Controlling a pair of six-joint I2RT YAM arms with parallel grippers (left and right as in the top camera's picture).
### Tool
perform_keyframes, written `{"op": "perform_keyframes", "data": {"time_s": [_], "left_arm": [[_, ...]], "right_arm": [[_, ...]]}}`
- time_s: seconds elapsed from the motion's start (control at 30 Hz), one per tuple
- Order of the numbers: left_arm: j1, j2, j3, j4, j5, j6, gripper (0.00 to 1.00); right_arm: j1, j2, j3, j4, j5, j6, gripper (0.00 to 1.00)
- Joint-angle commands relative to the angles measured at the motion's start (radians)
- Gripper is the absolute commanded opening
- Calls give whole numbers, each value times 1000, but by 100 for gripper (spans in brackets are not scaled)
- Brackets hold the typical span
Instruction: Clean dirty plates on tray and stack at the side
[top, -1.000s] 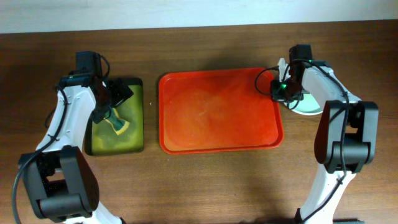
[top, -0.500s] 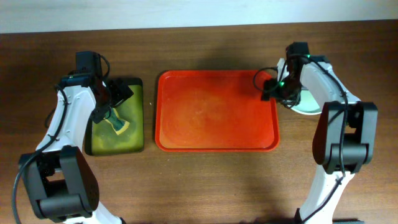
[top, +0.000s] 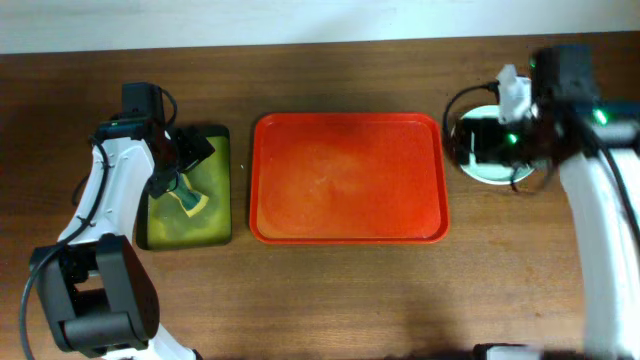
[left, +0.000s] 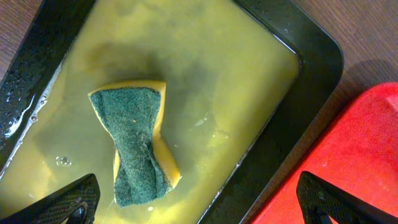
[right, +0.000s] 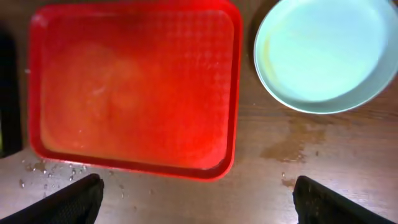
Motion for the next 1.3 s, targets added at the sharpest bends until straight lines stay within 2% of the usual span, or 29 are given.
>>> {"op": "perform_keyframes", "data": {"time_s": [0.0,0.1,0.2,0.4,0.57,0.77,0.87,1.0,1.17,1.27], "left_arm": [[5,-12,6,-1,10,13,99],[5,-12,6,-1,10,13,99],[5,-12,6,-1,10,13,99],[5,-12,6,-1,10,13,99],[5,-12,6,-1,10,13,99],[5,-12,6,-1,10,13,99],[5,-12,6,-1,10,13,99],[5,-12,6,-1,10,13,99],[5,-12,6,-1,10,13,99],[5,-12,6,-1,10,13,99]], "right_arm": [[42,-235,-146,22,4,-20,98],[101,-504,-333,25,1,-20,98],[104,-613,-383,3,2,-20,99],[114,-666,-386,2,2,-21,98],[261,-710,-424,97,77,-20,98],[192,-953,-814,444,55,18,98],[188,-1112,-1048,676,54,17,99],[188,-1320,-1265,891,58,17,98],[188,-1462,-1420,1042,86,17,98],[188,-1479,-1477,1129,90,17,98]]}}
